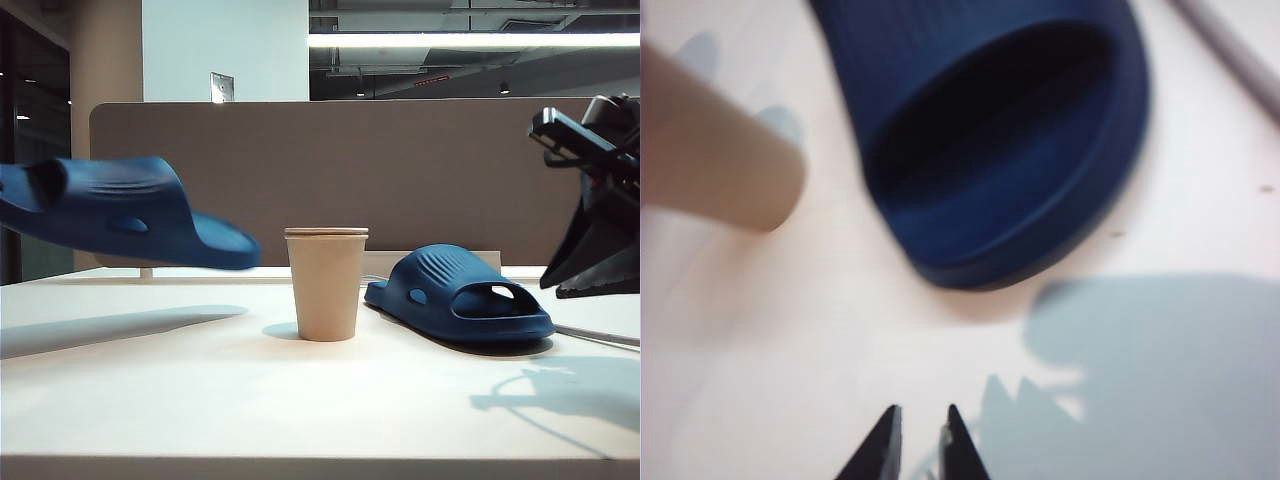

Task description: Interlock the pair of blue slippers on the table with their fronts facing up.

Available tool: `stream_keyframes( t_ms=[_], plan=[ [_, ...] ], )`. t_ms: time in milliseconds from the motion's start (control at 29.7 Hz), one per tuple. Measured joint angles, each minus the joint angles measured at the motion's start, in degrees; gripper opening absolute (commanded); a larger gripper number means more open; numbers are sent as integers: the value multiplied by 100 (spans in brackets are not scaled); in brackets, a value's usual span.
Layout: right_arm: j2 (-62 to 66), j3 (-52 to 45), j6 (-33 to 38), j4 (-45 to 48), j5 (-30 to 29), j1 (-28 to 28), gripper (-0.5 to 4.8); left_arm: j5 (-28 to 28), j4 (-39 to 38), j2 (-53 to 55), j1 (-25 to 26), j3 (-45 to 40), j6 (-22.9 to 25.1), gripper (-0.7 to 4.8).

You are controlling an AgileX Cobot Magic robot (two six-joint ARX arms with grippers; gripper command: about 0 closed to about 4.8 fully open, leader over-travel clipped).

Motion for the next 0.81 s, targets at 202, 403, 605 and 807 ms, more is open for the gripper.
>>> stream_keyframes(
  t_ms=[202, 403, 605, 807],
  plan=[
    [262, 0, 374, 168, 415, 0, 131, -20, -437, -474, 4, 13, 153, -6],
    [540, 0, 669, 457, 459, 0, 132, 350, -828, -804, 4, 13, 238, -6],
    [730, 0, 800, 793, 461, 0, 141, 675, -1141, -1158, 2, 13, 433, -6],
    [785, 2, 1040, 870, 461, 0, 141, 833, -1335, -1368, -151, 11, 743, -6]
  ],
)
